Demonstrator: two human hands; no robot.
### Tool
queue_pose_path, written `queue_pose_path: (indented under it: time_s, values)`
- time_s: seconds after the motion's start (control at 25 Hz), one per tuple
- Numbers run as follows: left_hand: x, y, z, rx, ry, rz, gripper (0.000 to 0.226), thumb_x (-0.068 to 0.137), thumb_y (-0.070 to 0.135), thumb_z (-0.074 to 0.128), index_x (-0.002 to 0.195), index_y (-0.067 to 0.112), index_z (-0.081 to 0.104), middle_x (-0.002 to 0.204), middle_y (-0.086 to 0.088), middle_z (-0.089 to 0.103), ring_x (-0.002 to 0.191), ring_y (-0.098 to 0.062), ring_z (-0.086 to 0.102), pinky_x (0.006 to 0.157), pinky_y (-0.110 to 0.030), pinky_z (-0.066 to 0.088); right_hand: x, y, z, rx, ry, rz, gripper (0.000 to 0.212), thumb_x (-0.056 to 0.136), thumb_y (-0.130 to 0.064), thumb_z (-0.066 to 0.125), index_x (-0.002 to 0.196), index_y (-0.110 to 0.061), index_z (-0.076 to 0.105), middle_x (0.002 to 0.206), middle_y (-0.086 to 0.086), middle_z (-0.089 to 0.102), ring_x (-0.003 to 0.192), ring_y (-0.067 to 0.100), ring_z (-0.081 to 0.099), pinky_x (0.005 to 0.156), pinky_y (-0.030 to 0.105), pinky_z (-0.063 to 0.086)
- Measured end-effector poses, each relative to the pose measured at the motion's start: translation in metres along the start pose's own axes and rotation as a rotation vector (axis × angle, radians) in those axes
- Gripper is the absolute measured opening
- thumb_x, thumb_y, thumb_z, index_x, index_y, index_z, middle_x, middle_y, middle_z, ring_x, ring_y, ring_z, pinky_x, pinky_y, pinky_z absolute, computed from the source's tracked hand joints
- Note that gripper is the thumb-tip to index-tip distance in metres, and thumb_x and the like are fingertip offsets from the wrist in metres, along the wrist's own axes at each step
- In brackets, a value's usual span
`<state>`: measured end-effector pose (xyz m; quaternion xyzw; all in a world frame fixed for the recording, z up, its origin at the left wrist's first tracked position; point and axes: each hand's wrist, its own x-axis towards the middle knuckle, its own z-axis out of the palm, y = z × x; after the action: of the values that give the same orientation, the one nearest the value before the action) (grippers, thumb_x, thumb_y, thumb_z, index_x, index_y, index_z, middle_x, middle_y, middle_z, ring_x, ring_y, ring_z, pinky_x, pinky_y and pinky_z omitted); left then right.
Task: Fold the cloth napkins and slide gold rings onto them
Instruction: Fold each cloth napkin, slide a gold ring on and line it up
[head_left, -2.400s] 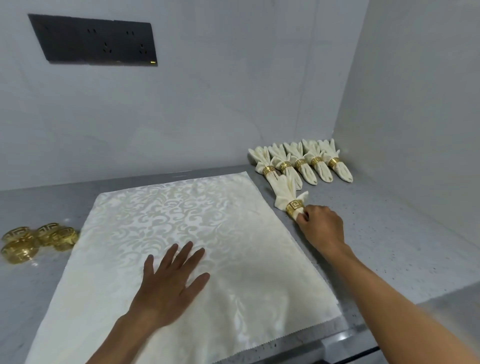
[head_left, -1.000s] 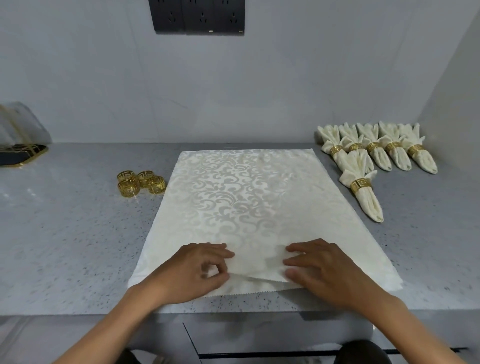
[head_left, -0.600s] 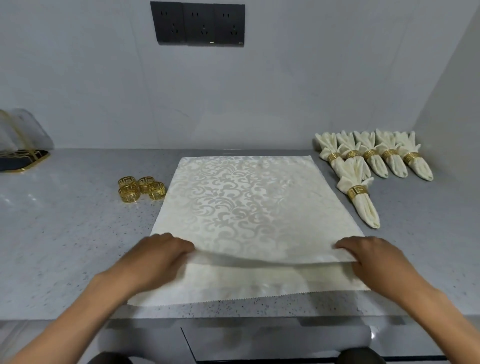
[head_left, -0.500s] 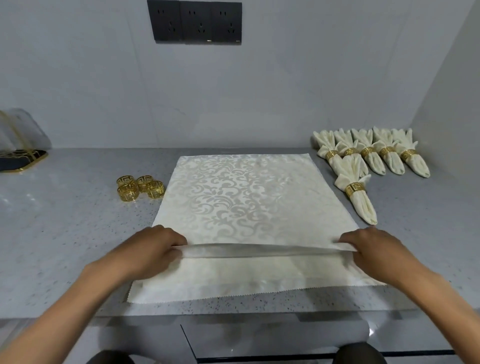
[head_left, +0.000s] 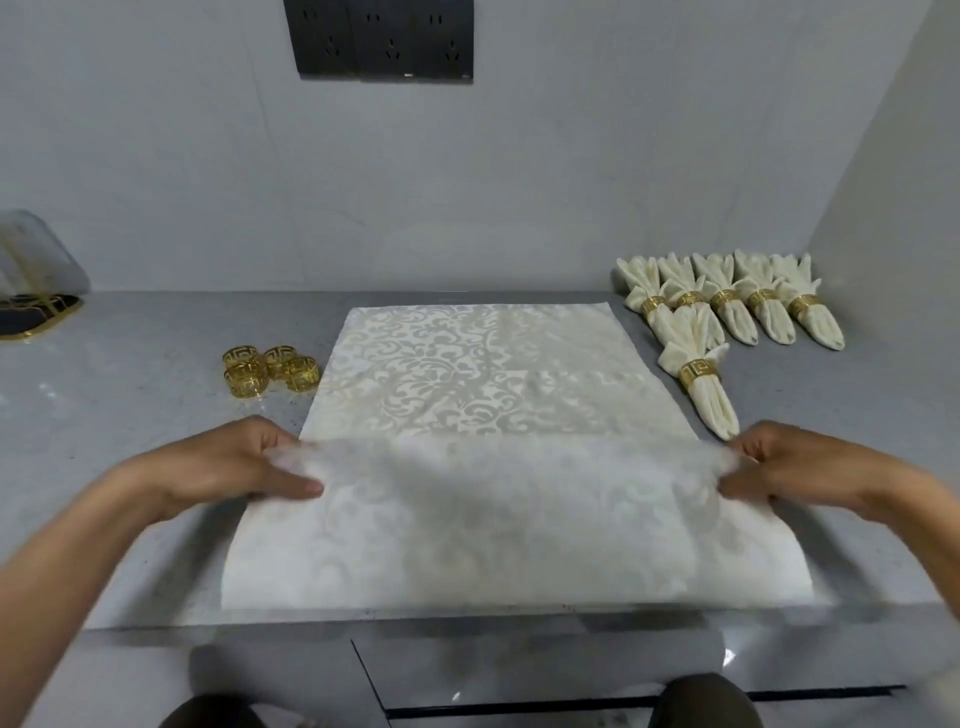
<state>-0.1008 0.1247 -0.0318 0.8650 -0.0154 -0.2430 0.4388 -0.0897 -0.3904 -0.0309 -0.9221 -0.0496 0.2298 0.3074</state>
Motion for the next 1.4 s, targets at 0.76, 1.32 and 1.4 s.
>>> queue_pose_path:
  time_s: [0.76, 1.32, 1.4]
  values:
    - [0.128, -0.038, 0.011, 0.107, 0.945, 0.093, 0.008, 0.085, 0.020, 0.075, 0.082, 0.013, 0.072, 0.082, -0.004, 0.071, 0.080, -0.025, 0.064, 0.081, -0.037, 0.051, 0.123, 0.009, 0.025, -0.133, 0.862, 0.246, 0.020, 0.094, -0.017, 0.053, 0.102, -0.011, 0.072, 0.101, 0.018, 0.065, 0.078, 0.027, 0.048, 0.070, 0.030, 0.037]
    - [0.141, -0.046, 0.013, 0.369, 1.019, 0.110, 0.025, 0.086, 0.026, 0.074, 0.068, 0.016, 0.060, 0.060, 0.001, 0.058, 0.061, -0.023, 0.055, 0.060, -0.034, 0.044, 0.140, 0.009, 0.039, -0.291, 0.973, 0.283, 0.021, 0.095, -0.022, 0.054, 0.087, -0.008, 0.068, 0.085, 0.014, 0.064, 0.079, 0.034, 0.057, 0.066, 0.035, 0.043]
    - [0.142, -0.047, 0.012, 0.373, 1.026, 0.111, 0.025, 0.086, 0.027, 0.074, 0.068, 0.016, 0.060, 0.060, 0.002, 0.057, 0.061, -0.022, 0.055, 0.060, -0.034, 0.044, 0.140, 0.012, 0.039, -0.303, 0.978, 0.275, 0.022, 0.095, -0.022, 0.054, 0.084, -0.009, 0.066, 0.082, 0.013, 0.063, 0.077, 0.033, 0.057, 0.064, 0.034, 0.043]
